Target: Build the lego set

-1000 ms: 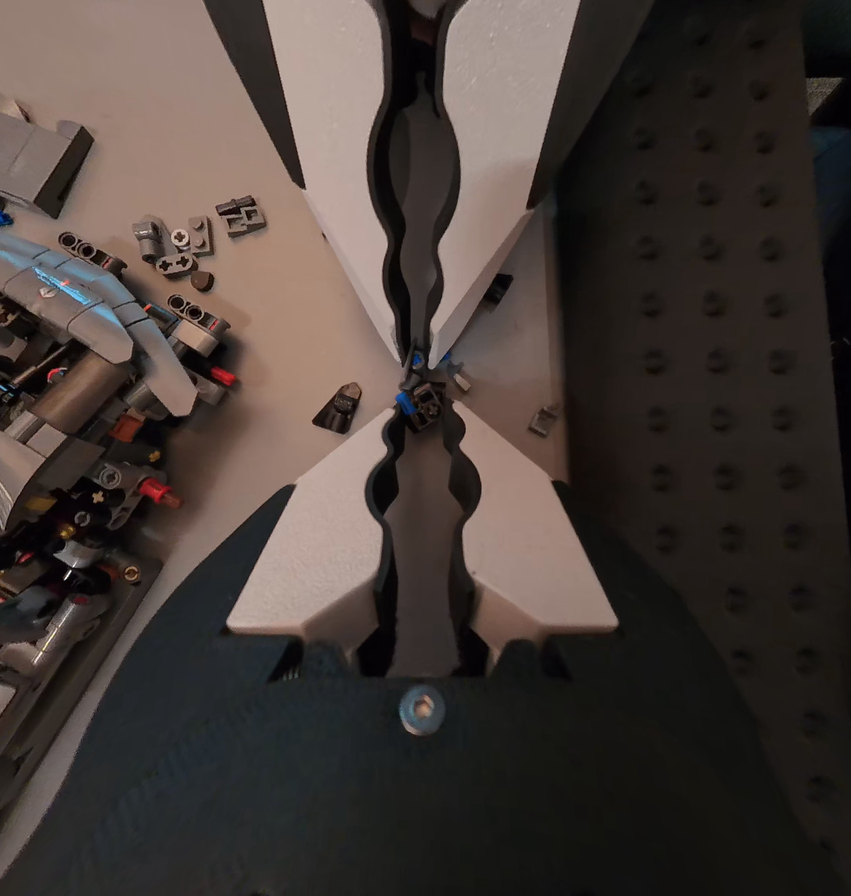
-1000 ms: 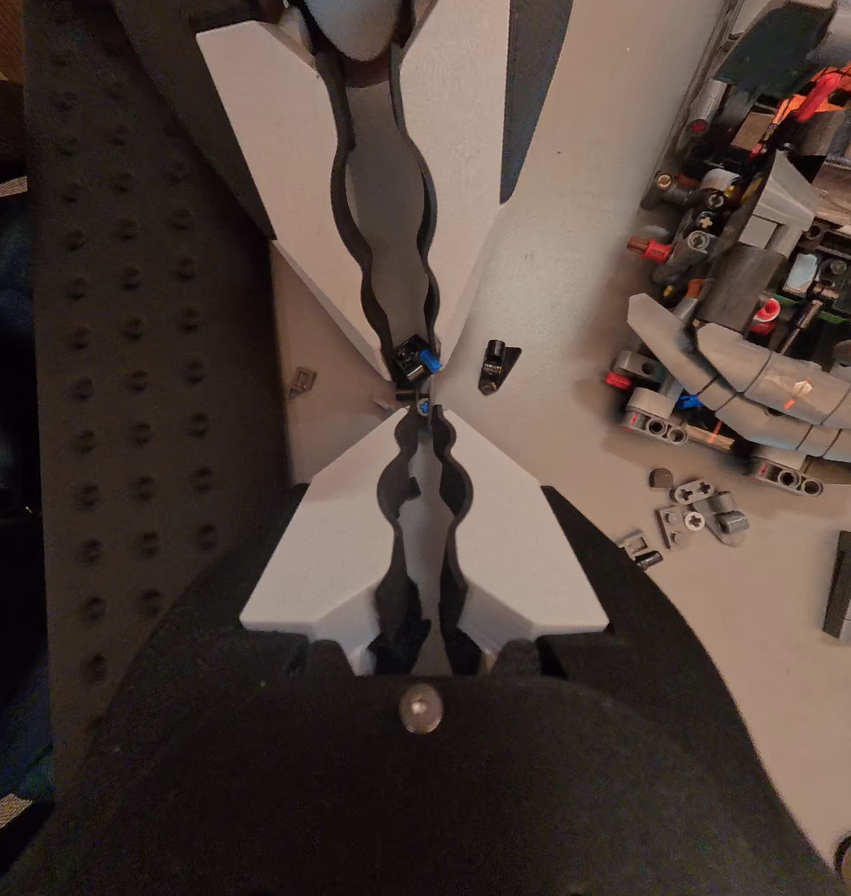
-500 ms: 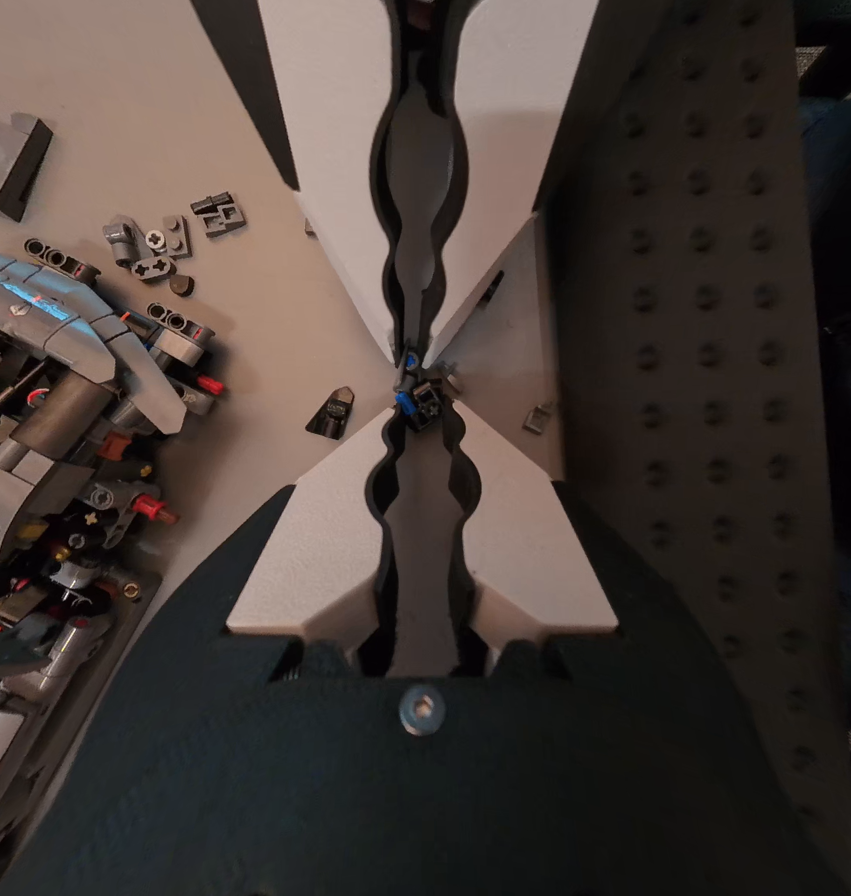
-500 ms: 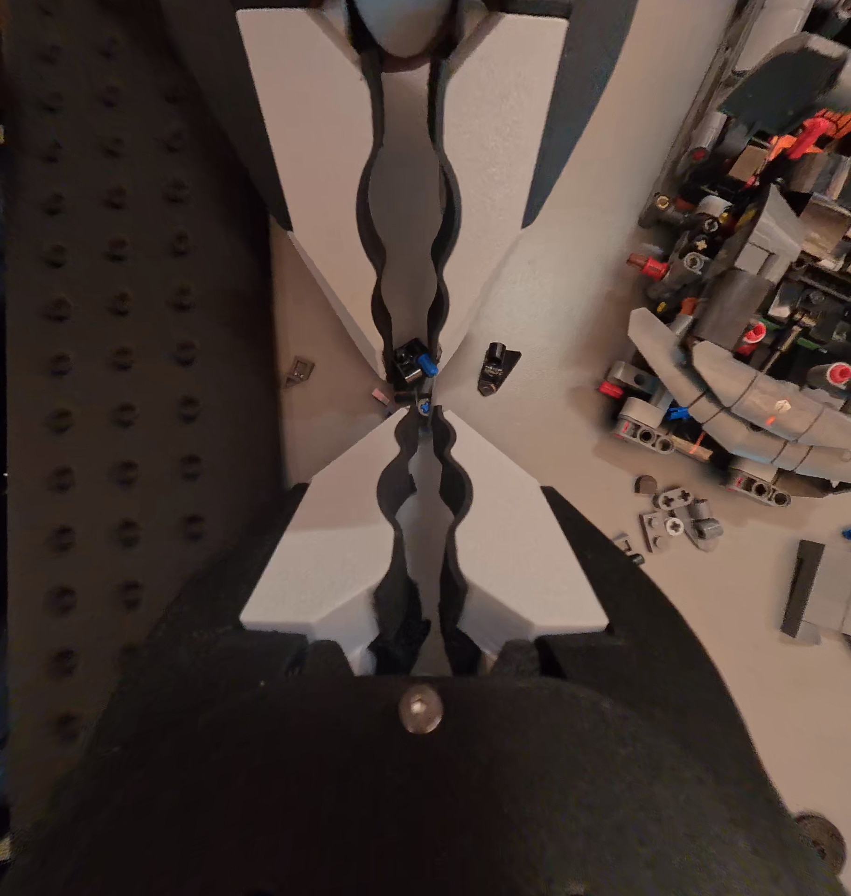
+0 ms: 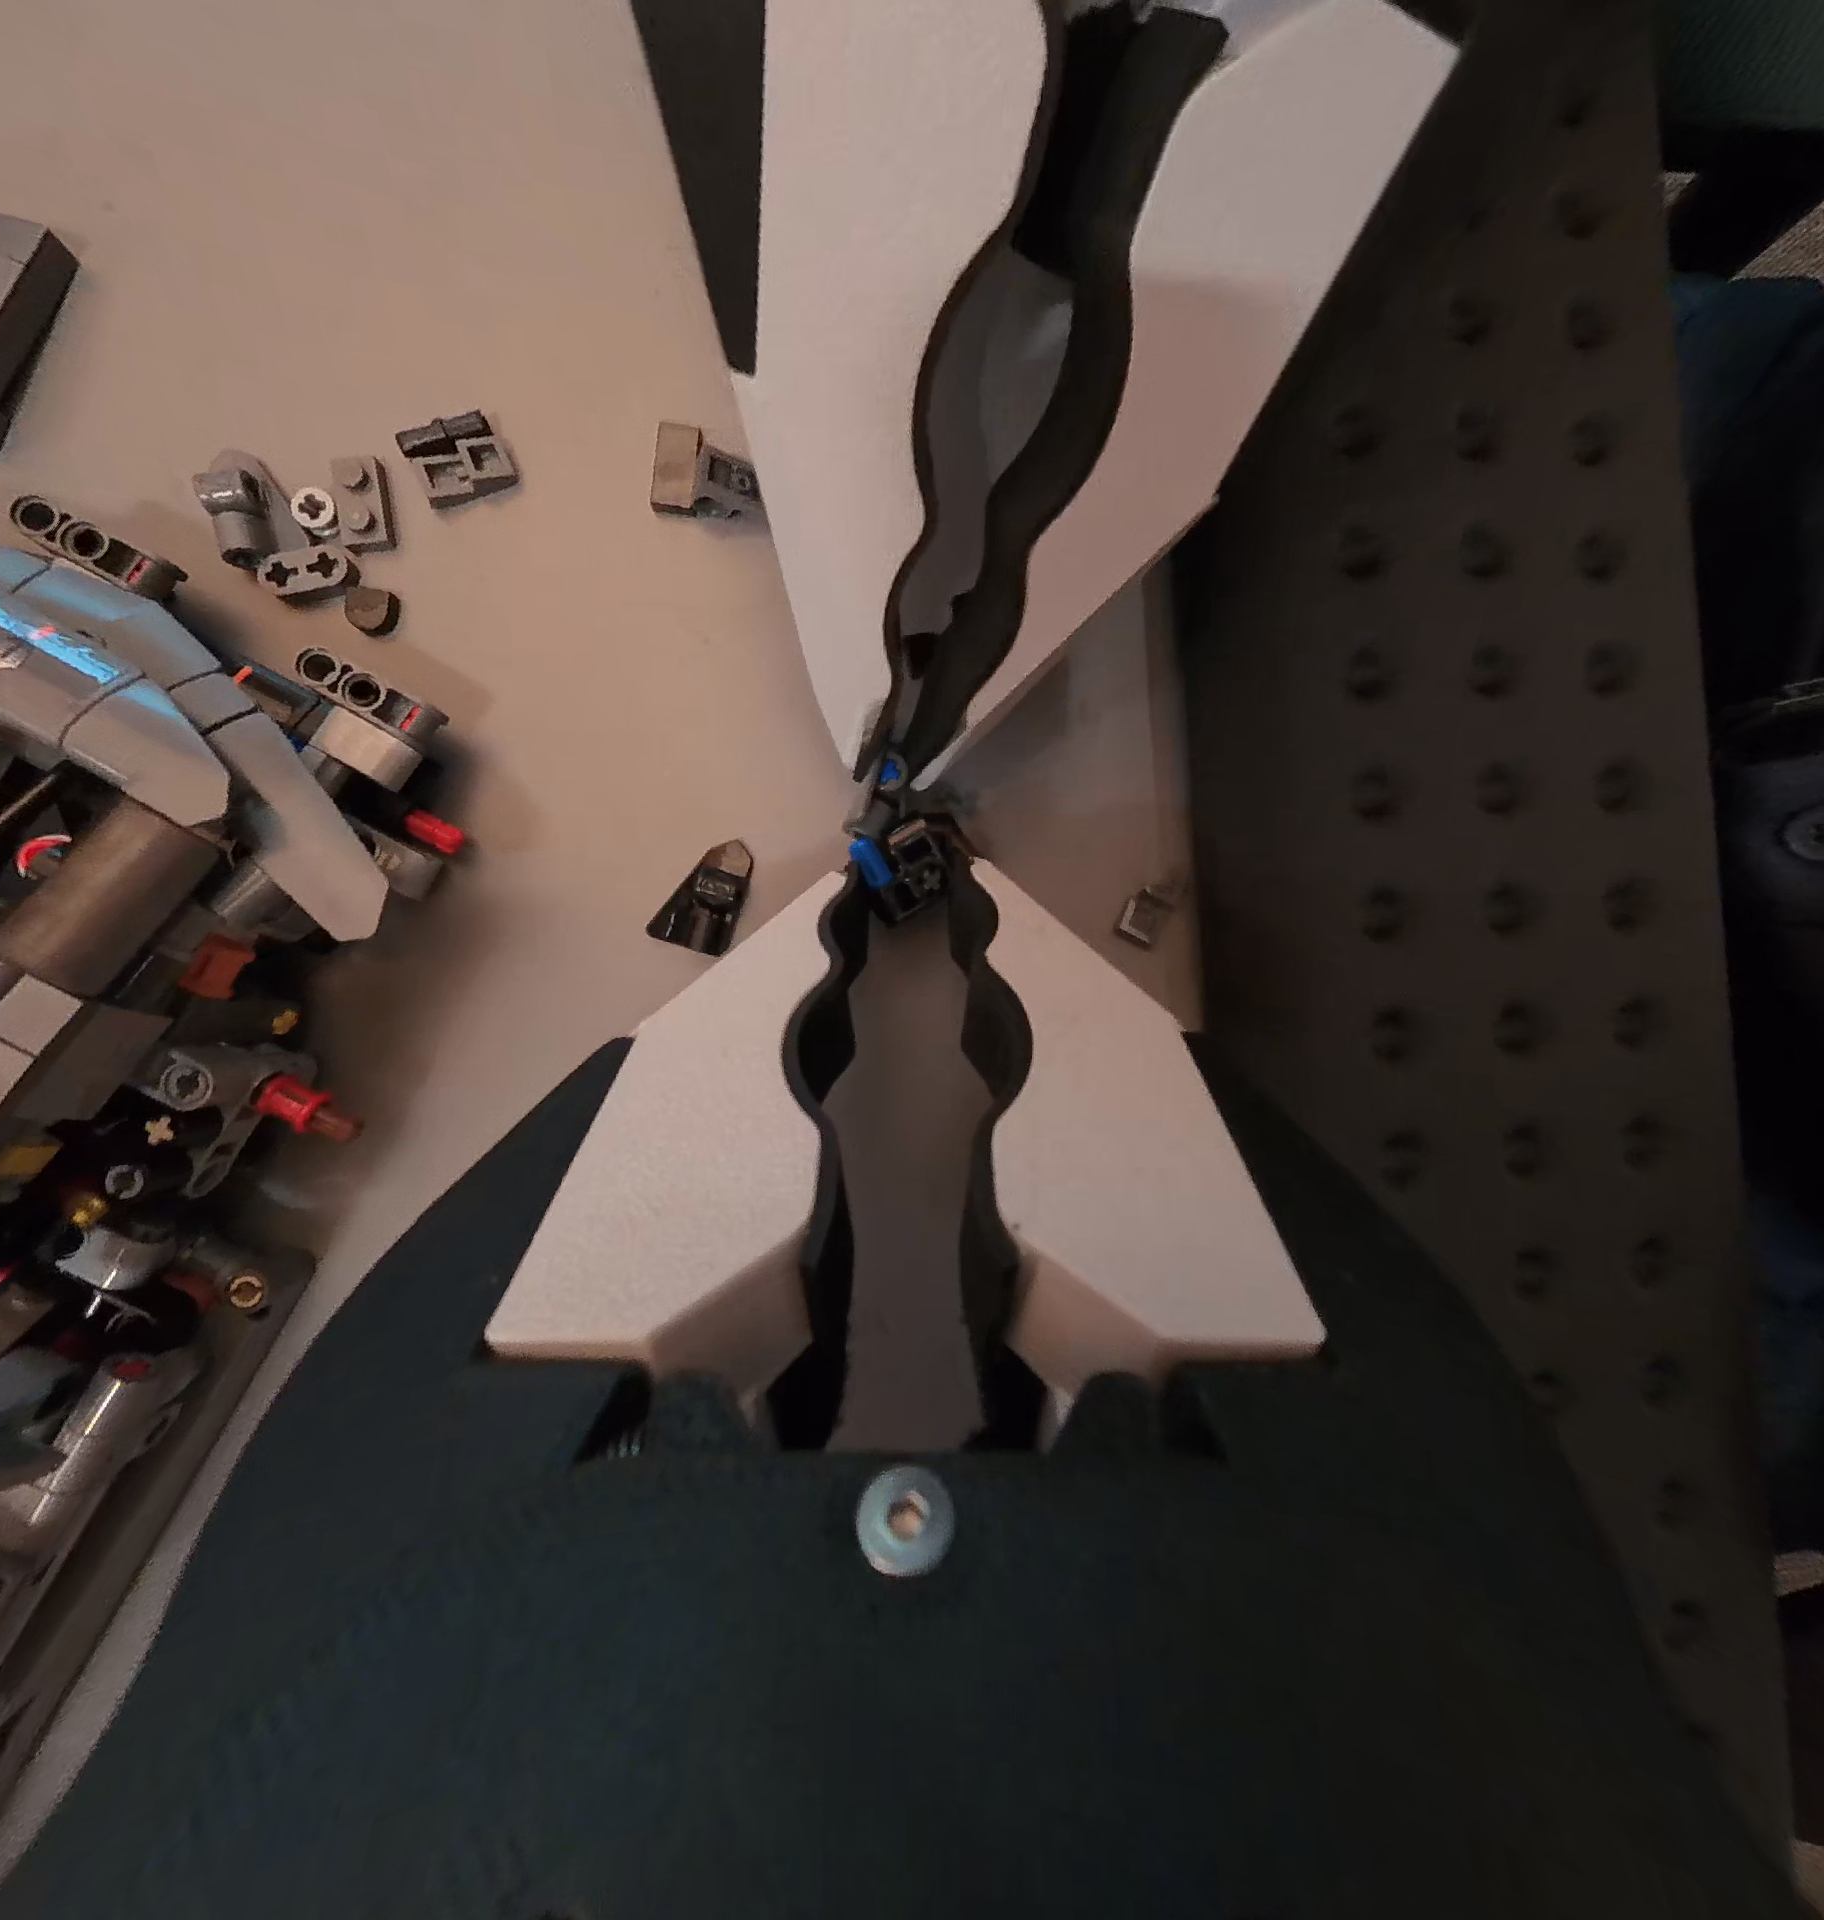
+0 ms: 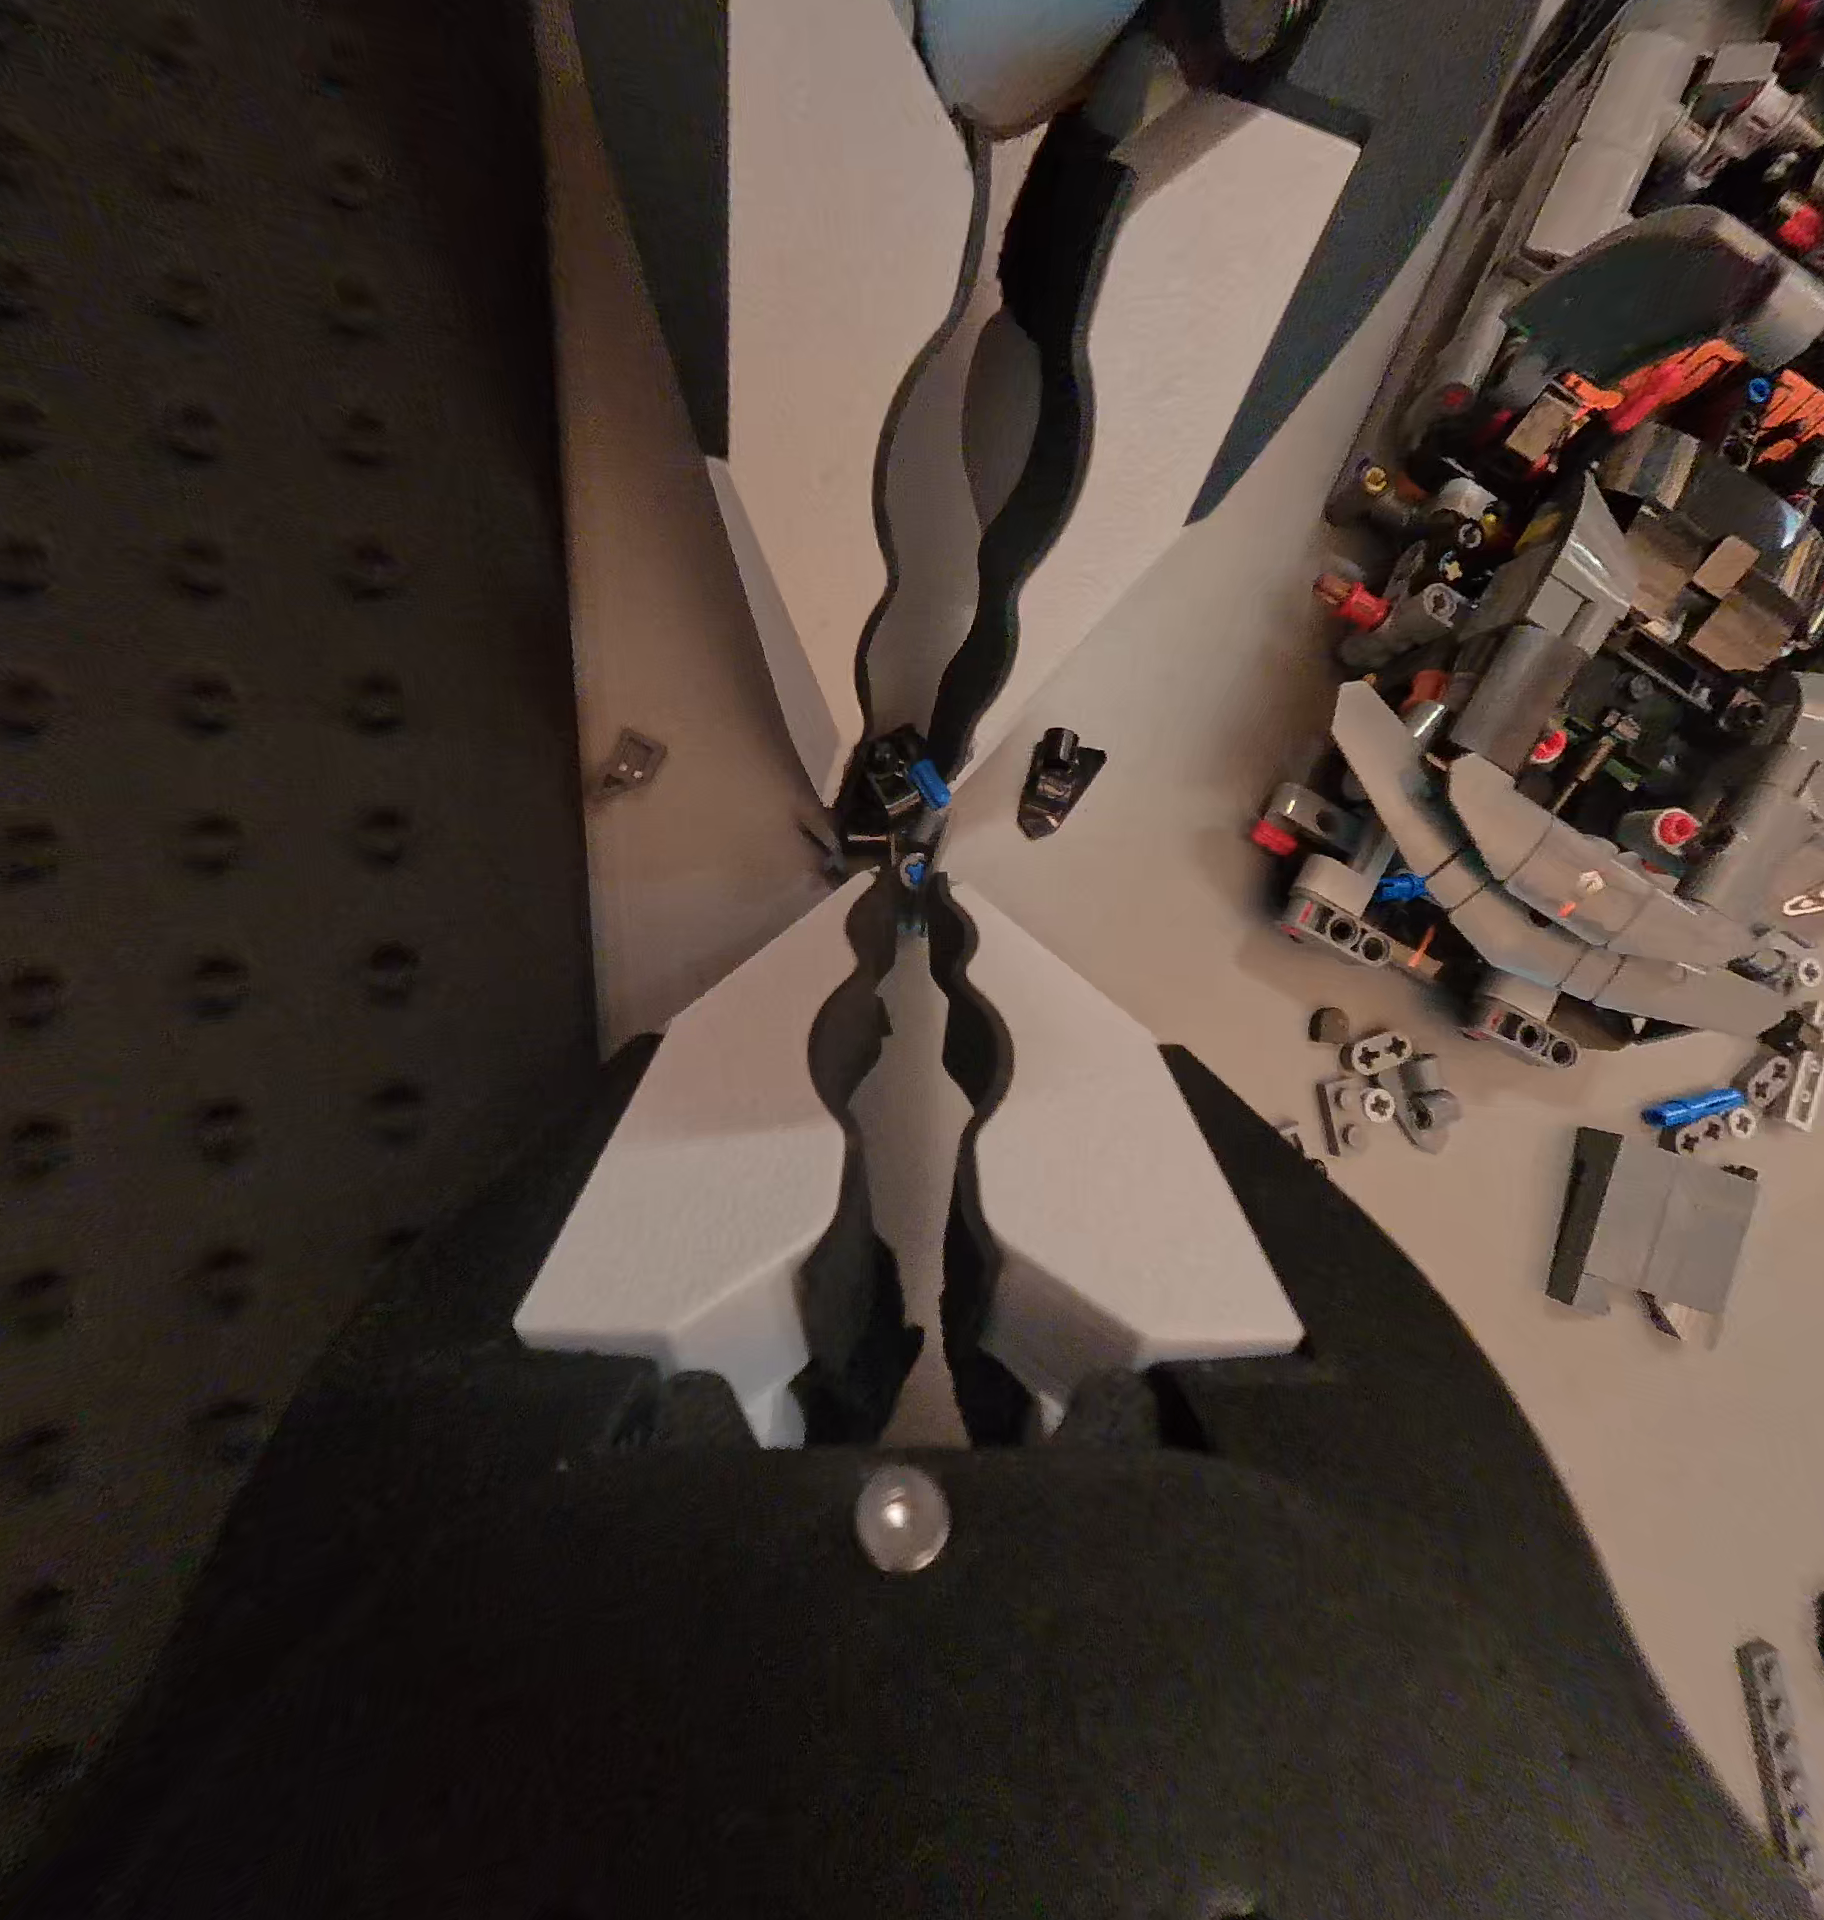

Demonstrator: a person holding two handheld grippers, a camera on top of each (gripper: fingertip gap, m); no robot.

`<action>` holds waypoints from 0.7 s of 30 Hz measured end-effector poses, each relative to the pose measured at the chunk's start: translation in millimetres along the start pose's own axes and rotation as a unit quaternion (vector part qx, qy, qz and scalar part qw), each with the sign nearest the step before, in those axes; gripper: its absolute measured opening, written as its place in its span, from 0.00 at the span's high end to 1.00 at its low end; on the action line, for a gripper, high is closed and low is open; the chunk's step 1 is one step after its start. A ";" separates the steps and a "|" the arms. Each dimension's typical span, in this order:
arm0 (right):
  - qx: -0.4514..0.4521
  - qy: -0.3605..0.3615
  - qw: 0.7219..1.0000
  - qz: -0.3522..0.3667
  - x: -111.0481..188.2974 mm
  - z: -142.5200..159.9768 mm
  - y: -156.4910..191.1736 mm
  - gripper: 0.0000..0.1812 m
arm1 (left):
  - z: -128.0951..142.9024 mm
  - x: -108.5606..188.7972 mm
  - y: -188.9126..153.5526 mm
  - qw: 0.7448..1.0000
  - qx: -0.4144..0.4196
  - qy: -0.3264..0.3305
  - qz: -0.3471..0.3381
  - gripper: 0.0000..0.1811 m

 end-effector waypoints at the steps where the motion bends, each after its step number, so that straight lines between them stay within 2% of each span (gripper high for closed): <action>1: 0.004 0.000 1.000 0.004 -0.1 -0.2 -0.2 0.98 | 0.0 0.1 0.1 1.000 0.001 0.001 0.000 0.93; 8: 0.031 -0.006 0.999 0.027 0.4 -0.1 1.2 0.98 | -0.1 0.1 -0.1 1.000 0.014 -0.004 0.009 0.92; 21: 0.024 -0.017 0.999 0.014 0.2 0.9 0.0 0.98 | -0.6 -0.7 0.2 1.000 -0.014 0.013 0.016 0.92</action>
Point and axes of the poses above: each gripper's, where its closed fingertips meet, x back along the fingers, z out of its underside, y = z × x across the jaws, the point moved 1 cm from there along x, back along the fingers, and after that the axes turned 7 degrees about -x, right-handed, at the moved point
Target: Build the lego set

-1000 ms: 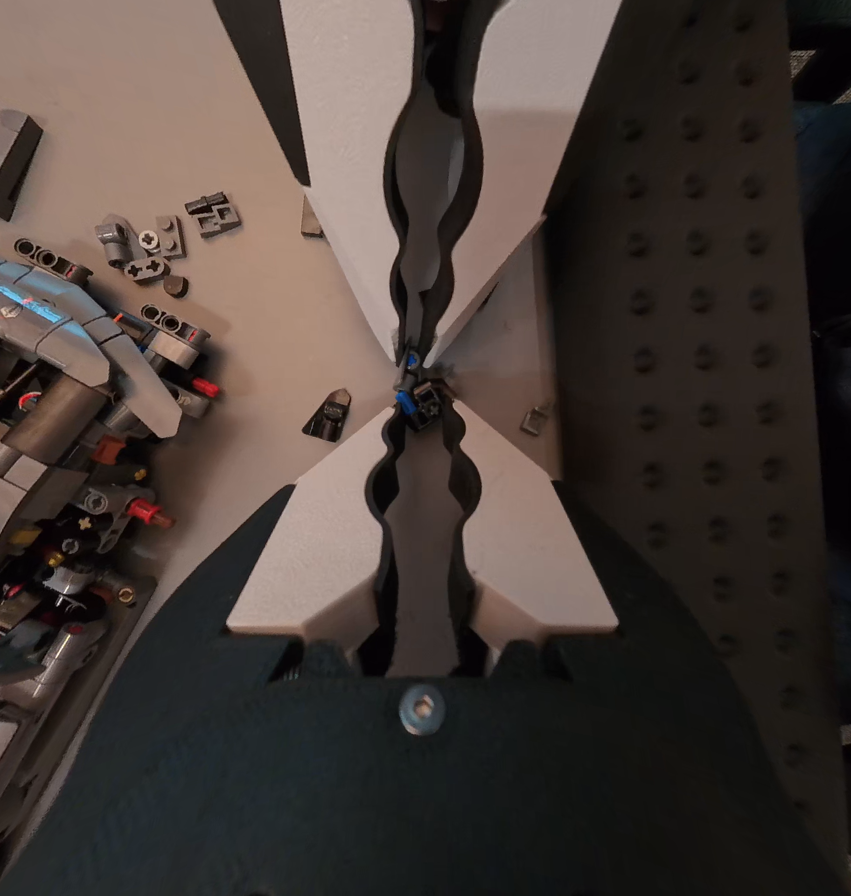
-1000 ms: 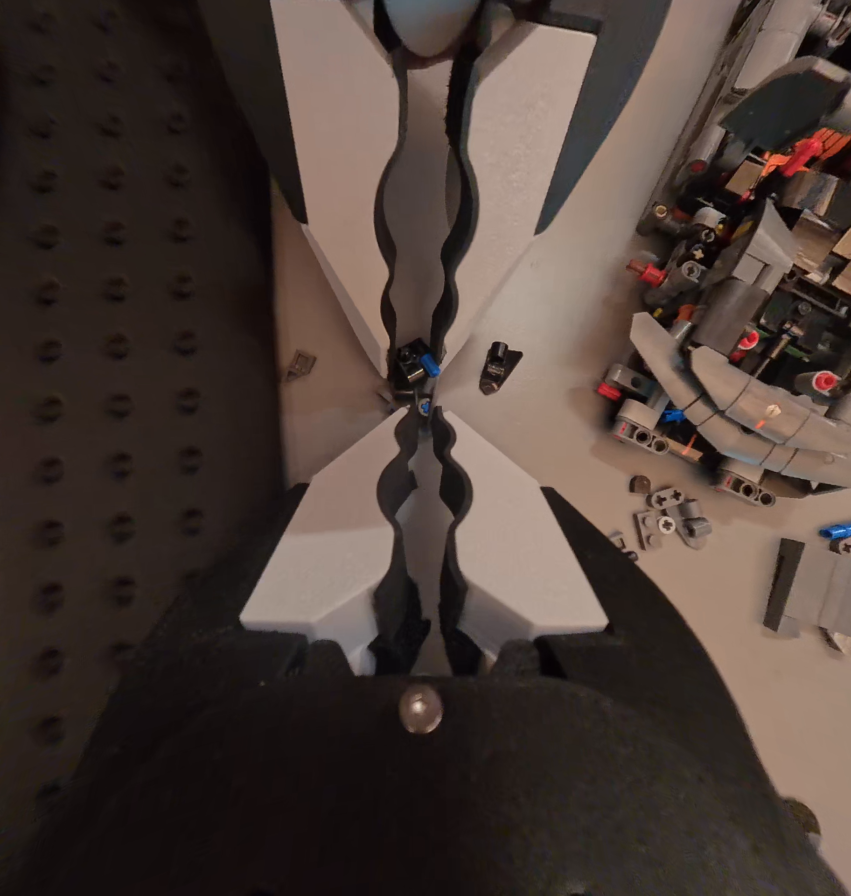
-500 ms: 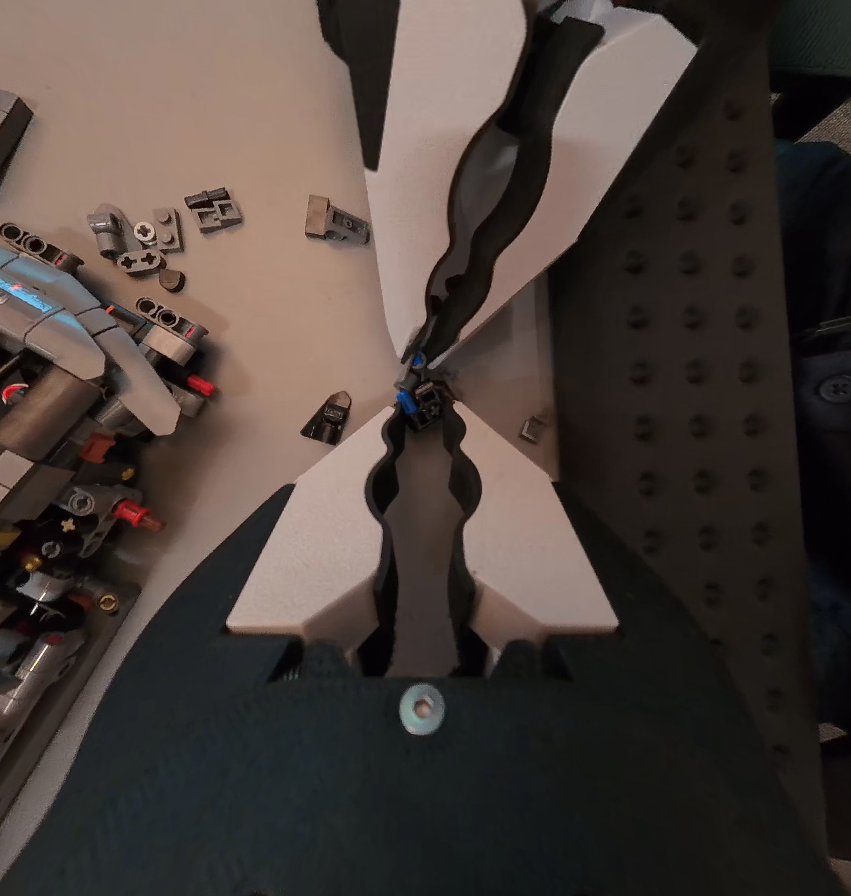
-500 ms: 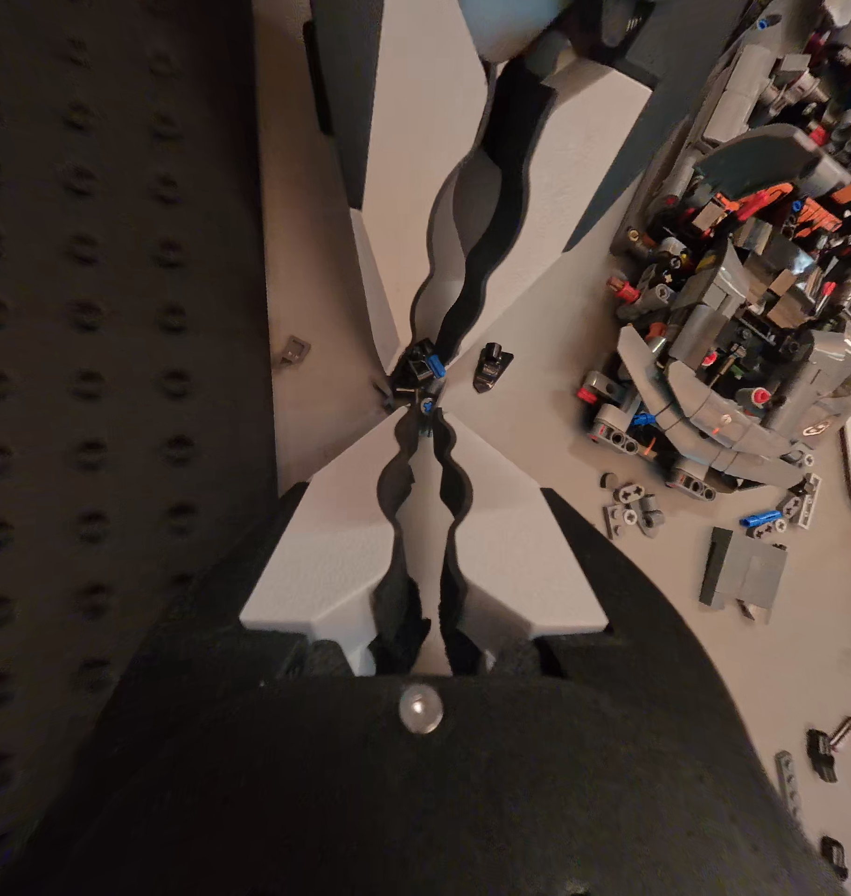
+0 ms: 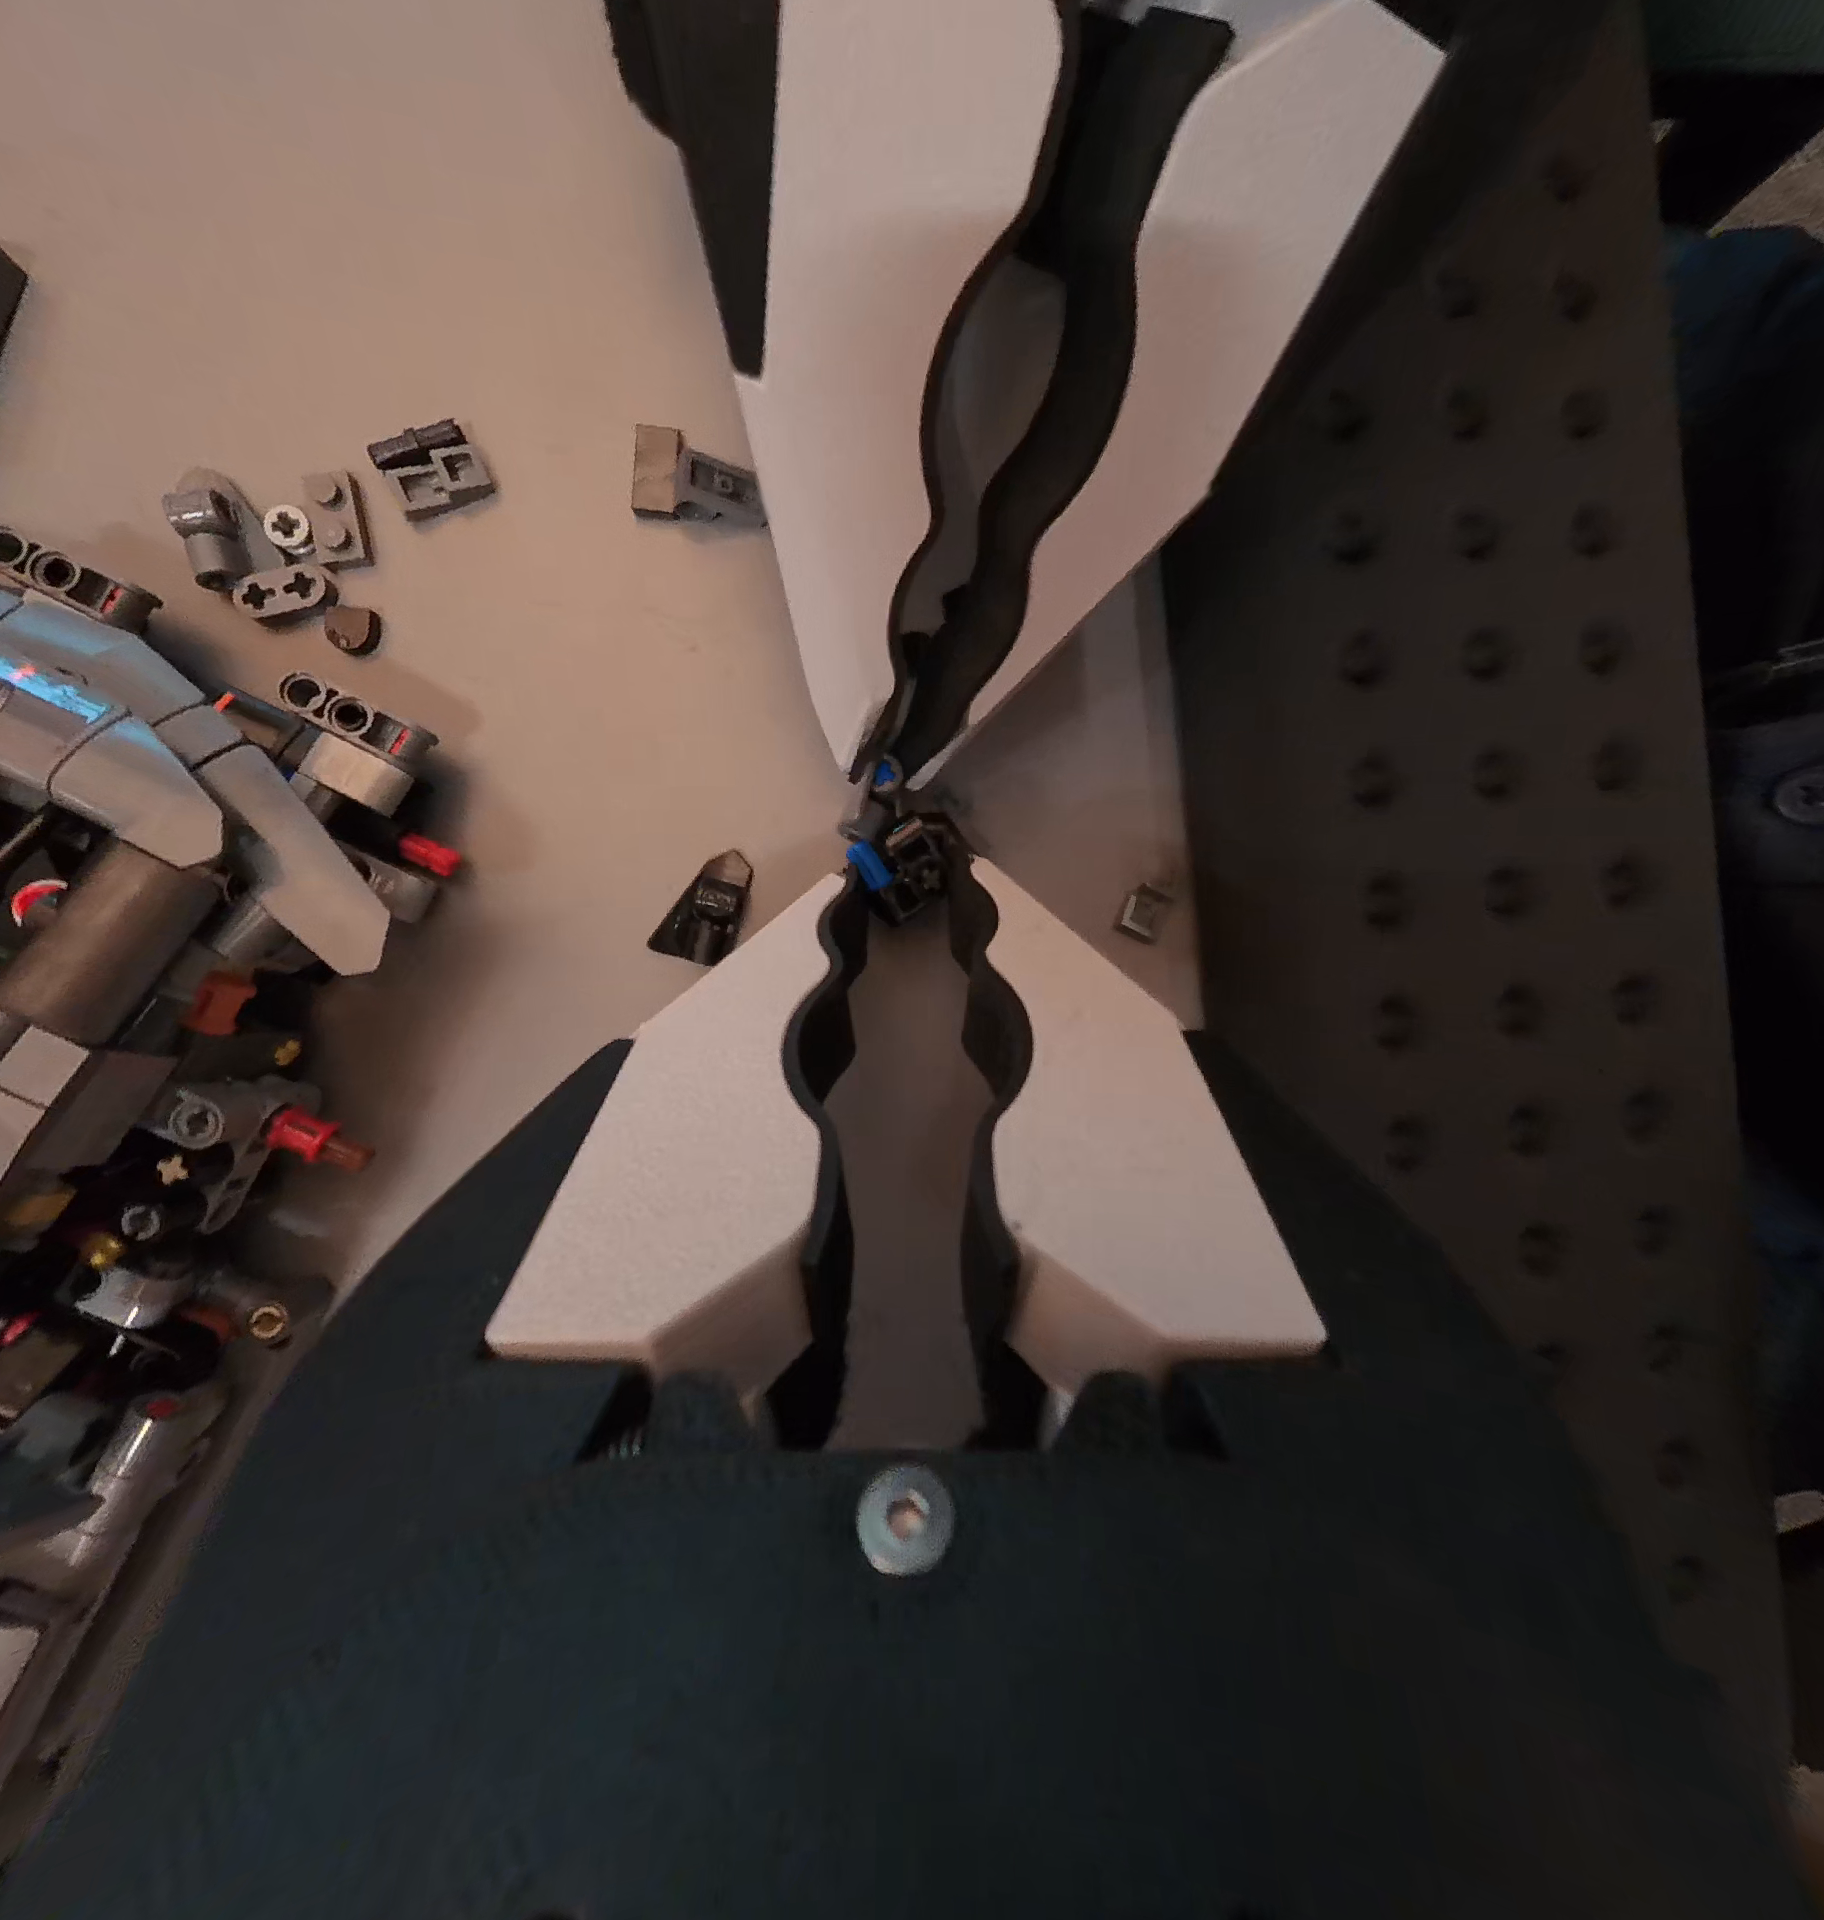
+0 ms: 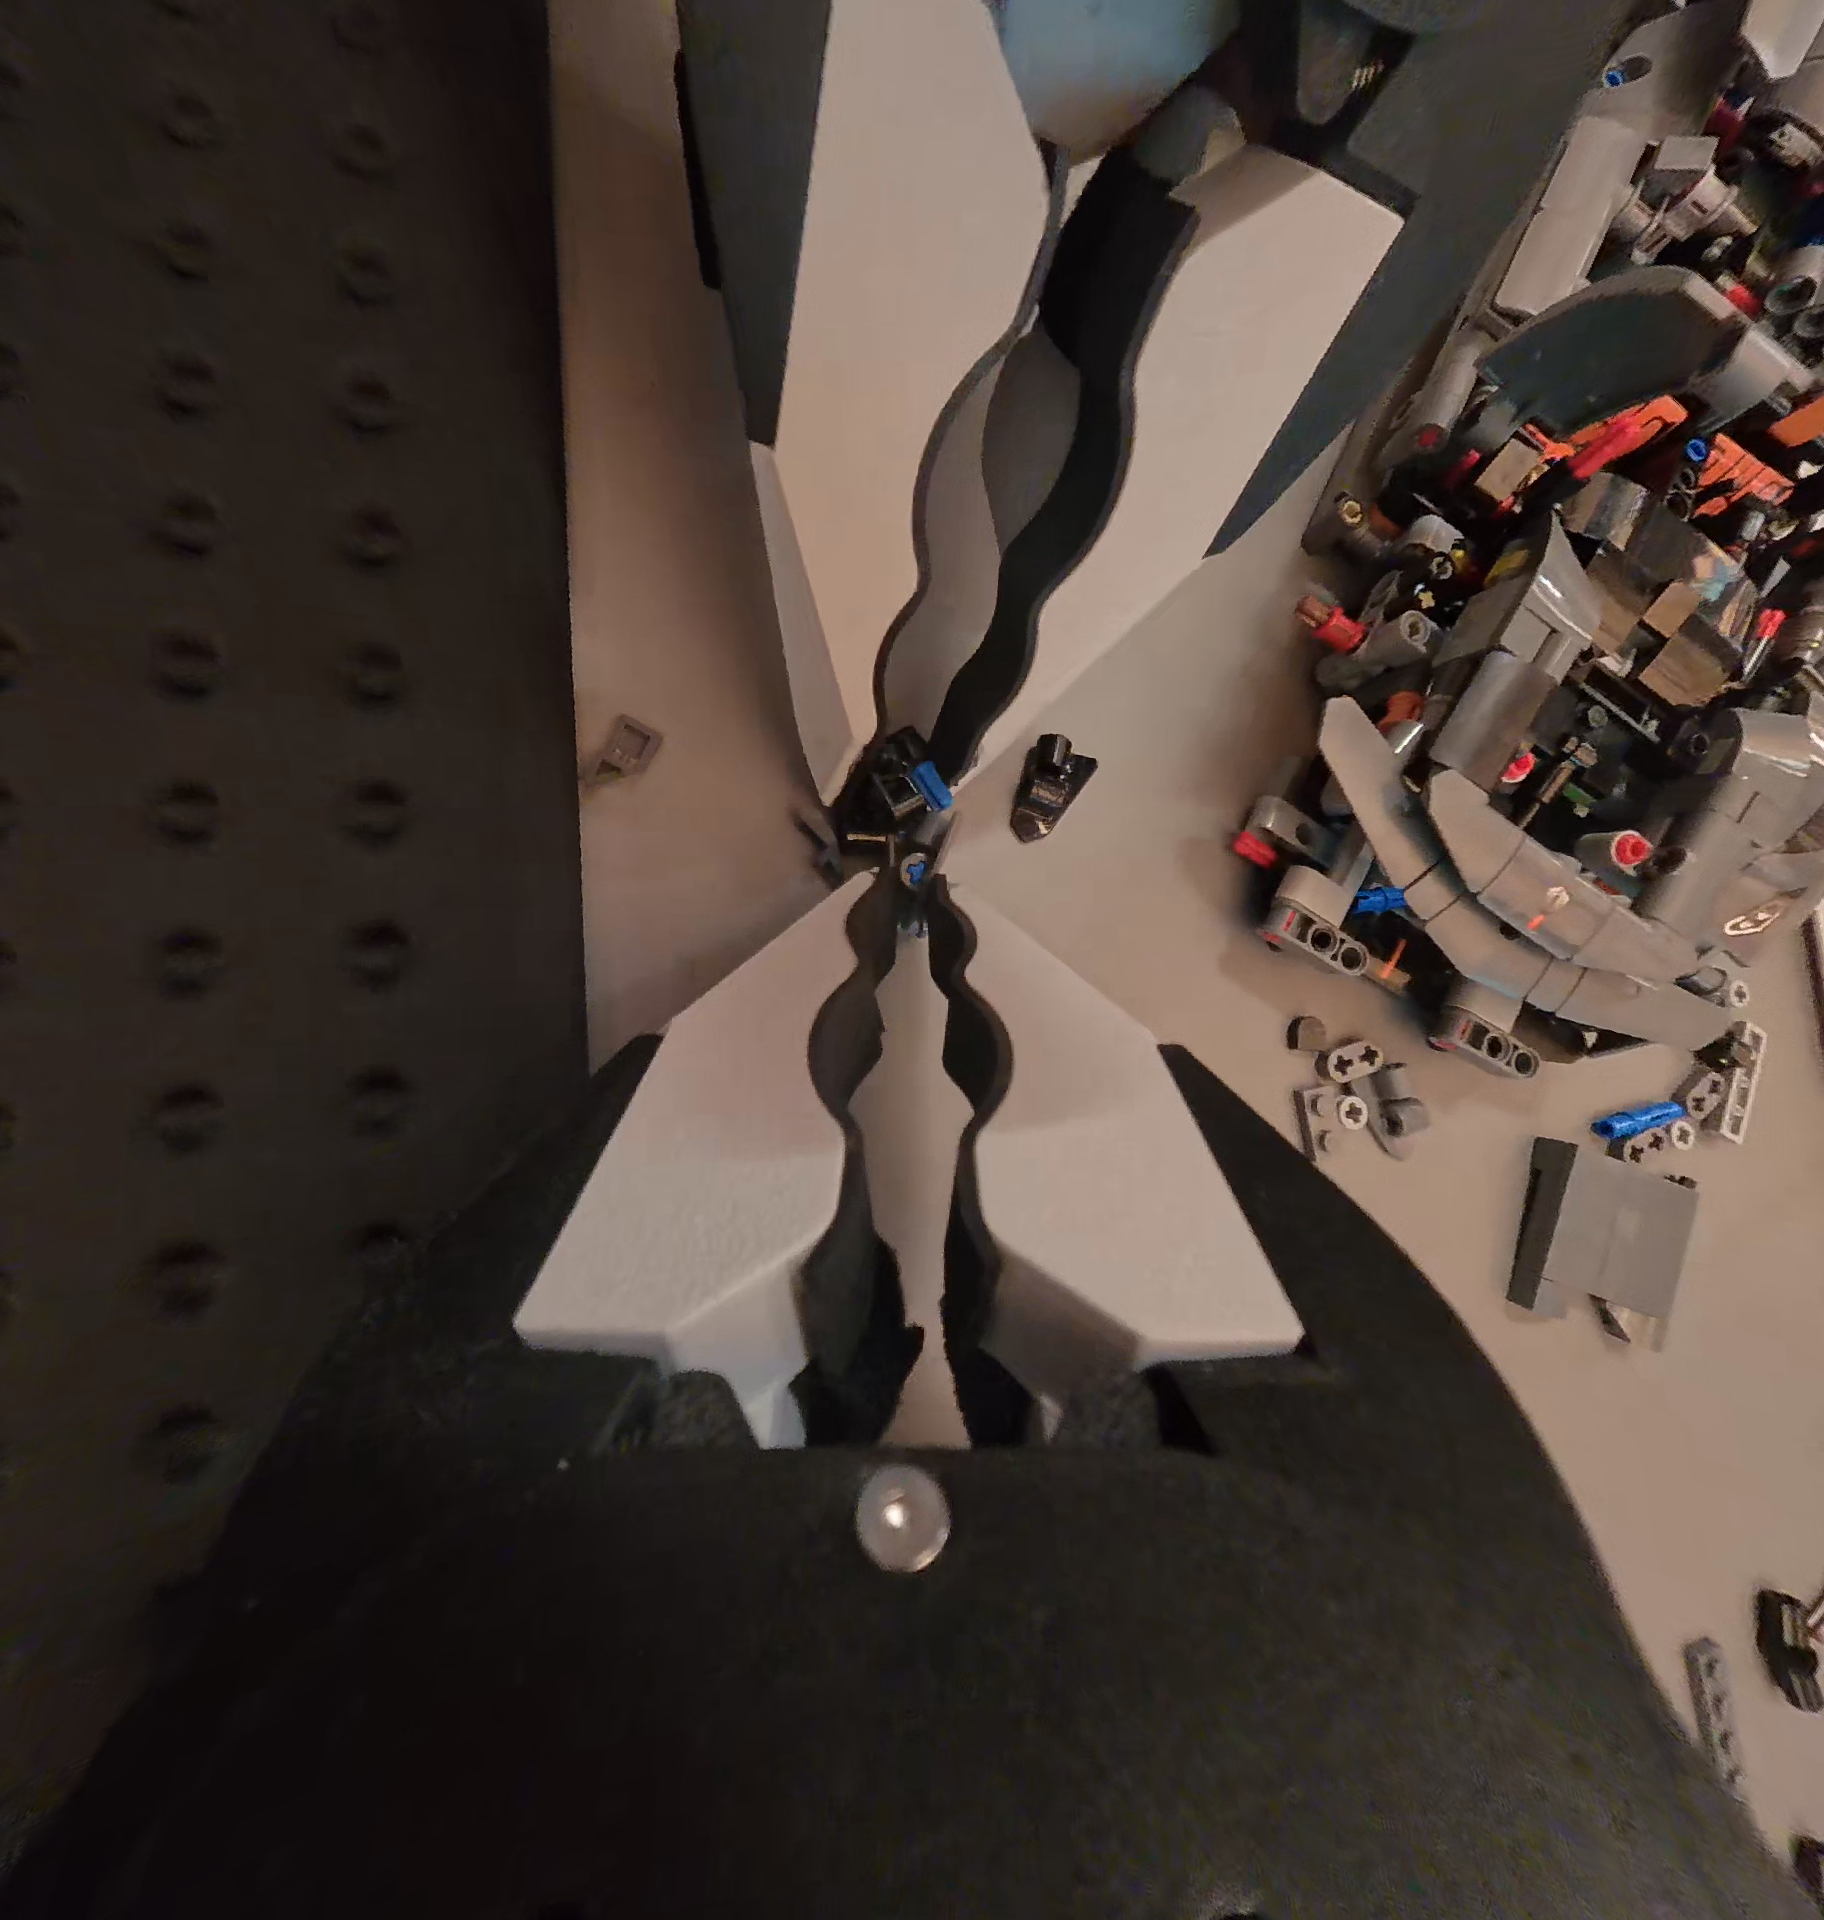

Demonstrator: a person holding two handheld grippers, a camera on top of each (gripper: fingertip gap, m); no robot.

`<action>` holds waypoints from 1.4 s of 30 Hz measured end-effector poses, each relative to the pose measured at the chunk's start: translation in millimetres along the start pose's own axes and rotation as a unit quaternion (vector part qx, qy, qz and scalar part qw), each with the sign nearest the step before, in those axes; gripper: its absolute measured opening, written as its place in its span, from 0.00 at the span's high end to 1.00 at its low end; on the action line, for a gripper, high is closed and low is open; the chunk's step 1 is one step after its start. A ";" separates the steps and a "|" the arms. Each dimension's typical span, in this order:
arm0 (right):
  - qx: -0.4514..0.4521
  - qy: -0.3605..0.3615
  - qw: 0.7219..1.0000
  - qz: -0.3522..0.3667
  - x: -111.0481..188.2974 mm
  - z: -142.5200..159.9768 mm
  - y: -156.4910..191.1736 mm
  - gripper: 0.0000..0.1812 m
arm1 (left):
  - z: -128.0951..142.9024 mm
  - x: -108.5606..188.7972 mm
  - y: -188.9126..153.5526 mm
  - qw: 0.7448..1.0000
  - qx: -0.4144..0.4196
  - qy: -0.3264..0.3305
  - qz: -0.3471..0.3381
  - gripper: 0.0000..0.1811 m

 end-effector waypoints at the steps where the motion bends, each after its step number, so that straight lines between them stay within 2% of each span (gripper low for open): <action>1: 0.000 -0.001 1.000 -0.003 -0.1 -0.1 -0.2 0.98 | 0.1 0.0 0.0 1.000 -0.002 0.001 0.002 0.92; 11: 0.078 -0.003 0.997 -0.007 1.9 1.2 3.4 0.98 | -1.3 -1.3 -2.8 1.000 -0.007 0.008 0.029 0.92; 22: -0.008 -0.014 0.998 -0.062 2.8 -0.1 2.0 0.95 | -3.7 -2.8 -3.2 1.000 -0.009 0.000 0.028 0.92; 29: 0.049 -0.003 0.998 -0.035 3.1 0.2 2.0 0.97 | -3.3 -2.8 -3.2 0.999 -0.019 0.002 0.026 0.92; 42: 0.096 -0.015 0.991 -0.097 6.3 2.4 5.1 0.98 | -5.5 -4.7 -8.2 0.998 -0.044 -0.001 0.041 0.92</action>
Point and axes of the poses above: each gripper's, where its closed fingertips meet, x back along the fingers, z out of its underside, y = z × x across the jaws, the point moved 1 cm from there along x, back along the fingers, and after that the axes turned 7 degrees about -x, right-handed, at the moved point
